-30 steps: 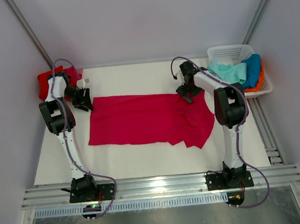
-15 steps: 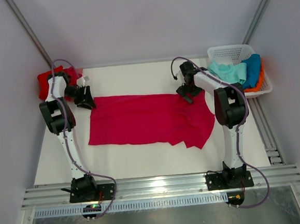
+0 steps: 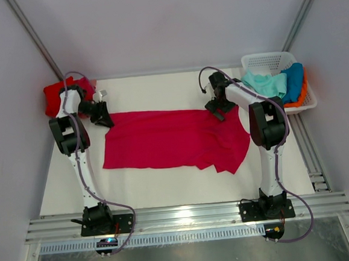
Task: Fold and stack the t-shirts
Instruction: Fold the tshirt
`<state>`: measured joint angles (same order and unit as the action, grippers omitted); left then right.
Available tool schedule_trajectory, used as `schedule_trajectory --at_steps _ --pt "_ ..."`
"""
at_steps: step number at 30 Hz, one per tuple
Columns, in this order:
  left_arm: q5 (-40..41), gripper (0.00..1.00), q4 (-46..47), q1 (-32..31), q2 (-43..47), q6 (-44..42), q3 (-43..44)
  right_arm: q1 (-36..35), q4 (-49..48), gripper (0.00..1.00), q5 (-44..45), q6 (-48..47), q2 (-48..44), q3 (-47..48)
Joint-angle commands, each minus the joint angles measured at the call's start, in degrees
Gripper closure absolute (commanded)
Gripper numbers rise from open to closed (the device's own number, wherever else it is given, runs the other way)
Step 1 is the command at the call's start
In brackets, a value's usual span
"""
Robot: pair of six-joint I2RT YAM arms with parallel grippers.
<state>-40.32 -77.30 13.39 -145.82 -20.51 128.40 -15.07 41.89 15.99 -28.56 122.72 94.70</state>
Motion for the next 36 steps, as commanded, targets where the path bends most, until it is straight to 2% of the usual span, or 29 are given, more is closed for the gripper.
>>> schedule_trajectory --at_steps 1,3,11,22,33,34,35,36 --pt "-1.43 0.78 0.48 -1.26 -1.31 0.56 1.68 -0.57 1.53 0.01 0.54 -0.01 -2.31 -0.65" --pt "-1.08 1.0 0.57 -1.43 -1.31 0.65 1.77 -0.57 1.53 0.01 0.54 -0.1 -2.31 -0.65" --pt "2.95 1.0 -1.01 -1.43 0.27 -1.72 1.94 -0.75 1.53 0.01 0.62 -0.1 -2.48 -1.0" --pt "14.82 1.0 2.76 2.95 3.96 0.3 2.03 -0.75 1.62 0.01 0.27 -0.01 -2.48 -1.27" --pt "16.76 1.0 4.17 4.19 4.75 0.91 2.03 -0.84 1.7 0.0 -0.08 0.26 -2.31 -1.18" --pt "16.85 0.97 4.35 4.19 4.84 1.09 2.12 -0.84 1.79 0.01 -0.08 0.17 -2.39 -1.27" --pt "16.76 0.87 4.35 4.19 4.84 1.09 2.12 -0.84 1.71 0.01 -0.08 0.25 -2.57 -1.35" --pt "16.76 0.82 4.35 4.19 4.84 1.18 2.12 -0.84 1.79 0.01 -0.08 0.26 -2.48 -1.36"
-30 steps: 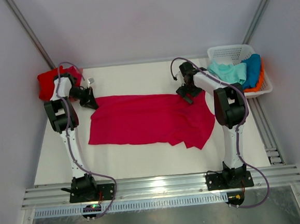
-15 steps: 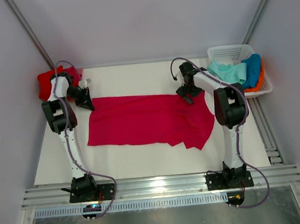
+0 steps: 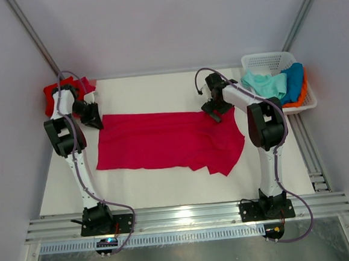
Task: Fold and stack the t-shirts
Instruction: Fold the tshirt
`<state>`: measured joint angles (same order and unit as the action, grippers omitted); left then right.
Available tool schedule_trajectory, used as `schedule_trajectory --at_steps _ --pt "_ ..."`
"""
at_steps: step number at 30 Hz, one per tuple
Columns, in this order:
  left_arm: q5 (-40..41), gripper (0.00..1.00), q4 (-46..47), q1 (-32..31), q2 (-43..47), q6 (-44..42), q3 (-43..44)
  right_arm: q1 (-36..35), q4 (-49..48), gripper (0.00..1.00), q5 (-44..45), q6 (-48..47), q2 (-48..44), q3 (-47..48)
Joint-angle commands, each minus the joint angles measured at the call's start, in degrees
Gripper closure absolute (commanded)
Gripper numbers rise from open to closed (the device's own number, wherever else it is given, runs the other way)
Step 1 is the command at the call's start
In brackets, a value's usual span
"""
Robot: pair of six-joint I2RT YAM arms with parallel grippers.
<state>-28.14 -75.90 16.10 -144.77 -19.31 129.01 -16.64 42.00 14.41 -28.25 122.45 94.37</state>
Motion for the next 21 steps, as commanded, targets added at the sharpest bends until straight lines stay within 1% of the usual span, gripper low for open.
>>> schedule_trajectory --at_steps 1,4,5,7,10,12,14,15,16,17,18,19,20,21 --pt "4.41 0.76 2.95 1.48 3.71 0.06 1.42 0.74 1.68 0.01 1.49 -0.14 -2.31 -1.2" --pt "4.06 0.32 2.42 1.48 3.7 -0.11 1.33 0.74 1.68 0.01 1.49 -0.05 -2.39 -1.29" --pt "3.62 0.22 2.42 1.48 3.7 -0.11 1.24 0.65 1.68 0.01 1.49 -0.05 -2.31 -1.29" --pt "3.01 0.19 1.81 1.48 3.62 -0.29 1.24 0.65 1.6 0.01 1.49 -0.05 -2.31 -1.2" --pt "2.22 0.18 1.54 1.48 3.53 -0.38 1.07 0.56 1.59 0.01 1.49 -0.14 -2.22 -1.03" --pt "1.17 0.2 1.28 1.48 3.62 -0.73 1.07 0.47 1.51 0.01 1.49 -0.14 -2.13 -0.94" --pt "-1.02 0.27 0.32 1.57 3.53 -1.16 1.07 0.38 1.51 0.0 1.58 -0.05 -2.04 -0.85" --pt "-2.0 0.43 0.05 1.48 3.62 -1.43 1.15 0.38 1.59 0.01 1.58 -0.05 -2.13 -0.94" --pt "-2.88 0.57 -0.47 1.48 3.53 -1.78 1.07 0.47 1.6 0.01 1.58 -0.14 -2.13 -0.94" --pt "-4.89 0.78 -1.44 1.48 3.62 -2.04 1.07 0.39 1.51 0.0 1.58 -0.05 -2.13 -0.94" --pt "-6.12 0.85 -1.79 1.48 3.53 -2.13 0.63 0.3 1.59 0.0 1.58 -0.05 -2.13 -1.03" --pt "-7.44 0.88 -2.32 1.48 3.53 -2.57 0.54 0.3 1.6 0.01 1.58 -0.05 -2.13 -1.03" --pt "-8.5 0.87 -3.46 1.48 3.44 -2.92 0.37 0.3 1.6 0.01 1.49 -0.14 -2.22 -1.03" --pt "-8.77 0.84 -3.55 1.48 3.44 -2.93 -0.16 0.3 1.6 0.01 1.58 -0.05 -2.22 -1.03"
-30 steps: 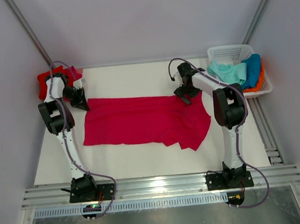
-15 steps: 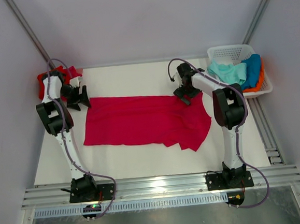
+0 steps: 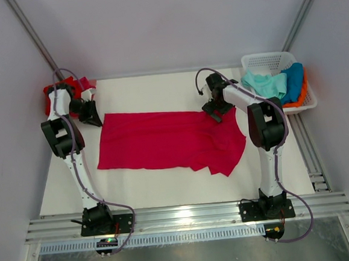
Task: Fold and stack the t-shirts
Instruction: Fold the tshirt
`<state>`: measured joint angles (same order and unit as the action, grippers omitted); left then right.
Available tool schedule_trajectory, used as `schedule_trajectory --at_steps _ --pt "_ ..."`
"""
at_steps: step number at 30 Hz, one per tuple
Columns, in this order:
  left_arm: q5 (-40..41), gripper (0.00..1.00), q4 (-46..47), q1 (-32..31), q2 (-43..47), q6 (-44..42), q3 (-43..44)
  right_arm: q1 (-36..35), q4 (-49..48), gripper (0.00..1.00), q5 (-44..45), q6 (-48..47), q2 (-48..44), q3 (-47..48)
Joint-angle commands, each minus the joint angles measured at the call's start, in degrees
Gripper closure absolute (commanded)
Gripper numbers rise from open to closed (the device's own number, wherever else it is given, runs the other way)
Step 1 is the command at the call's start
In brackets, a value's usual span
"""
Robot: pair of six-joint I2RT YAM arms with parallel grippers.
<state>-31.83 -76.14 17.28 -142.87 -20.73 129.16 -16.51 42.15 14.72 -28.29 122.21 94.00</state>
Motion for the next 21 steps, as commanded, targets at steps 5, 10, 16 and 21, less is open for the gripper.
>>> schedule_trajectory --at_steps 5,10,16,21 --pt "-3.94 0.01 0.27 0.3 4.35 -0.98 -2.34 0.08 0.57 0.0 1.71 -0.18 -2.59 -0.13" --pt "-3.58 0.01 1.08 0.3 5.5 -0.45 1.17 0.08 0.21 0.01 2.15 -0.18 -3.3 3.12" --pt "-4.11 0.01 -0.15 0.3 5.49 -0.27 2.06 0.08 -2.68 0.01 3.47 0.17 -5.49 5.84" --pt "-7.36 0.01 -0.33 0.04 5.06 -0.1 2.14 0.08 -3.66 0.01 5.32 -0.36 -3.75 10.93"
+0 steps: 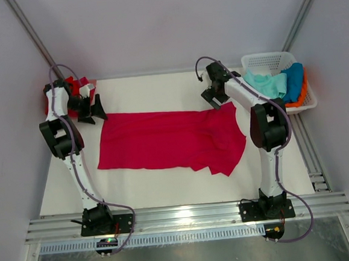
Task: Fold and stack the t-shirts
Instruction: Fold the tshirt
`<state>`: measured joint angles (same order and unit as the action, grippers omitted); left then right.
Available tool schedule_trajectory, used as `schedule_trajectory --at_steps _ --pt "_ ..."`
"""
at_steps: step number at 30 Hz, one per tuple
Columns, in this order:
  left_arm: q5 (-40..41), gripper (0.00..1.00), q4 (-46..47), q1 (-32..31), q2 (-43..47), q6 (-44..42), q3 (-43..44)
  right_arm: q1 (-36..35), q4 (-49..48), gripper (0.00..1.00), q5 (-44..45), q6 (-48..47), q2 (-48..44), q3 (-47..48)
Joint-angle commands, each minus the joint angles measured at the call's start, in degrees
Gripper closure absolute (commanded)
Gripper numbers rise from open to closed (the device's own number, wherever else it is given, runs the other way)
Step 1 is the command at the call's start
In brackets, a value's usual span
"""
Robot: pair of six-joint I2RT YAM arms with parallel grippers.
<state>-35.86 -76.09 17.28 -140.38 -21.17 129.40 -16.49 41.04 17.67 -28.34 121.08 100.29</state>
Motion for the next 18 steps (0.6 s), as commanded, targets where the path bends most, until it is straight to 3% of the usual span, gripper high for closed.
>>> schedule_trajectory --at_steps 1,7,12,18 --pt "-3.52 0.01 -0.54 -0.31 2.48 0.25 2.08 0.06 -2.71 0.01 2.54 -0.31 -1.99 5.35" --pt "-0.19 0.01 0.15 -4.17 3.26 -1.85 4.71 -0.03 -0.35 0.01 2.02 1.44 3.72 13.17" --pt "11.31 0.01 6.83 -10.67 5.99 -1.24 5.69 -0.21 0.8 0.01 0.17 2.85 2.94 7.41" --pt "13.36 0.01 11.94 -18.93 6.09 1.48 4.8 -0.3 -1.31 0.01 1.14 2.76 0.92 1.05"
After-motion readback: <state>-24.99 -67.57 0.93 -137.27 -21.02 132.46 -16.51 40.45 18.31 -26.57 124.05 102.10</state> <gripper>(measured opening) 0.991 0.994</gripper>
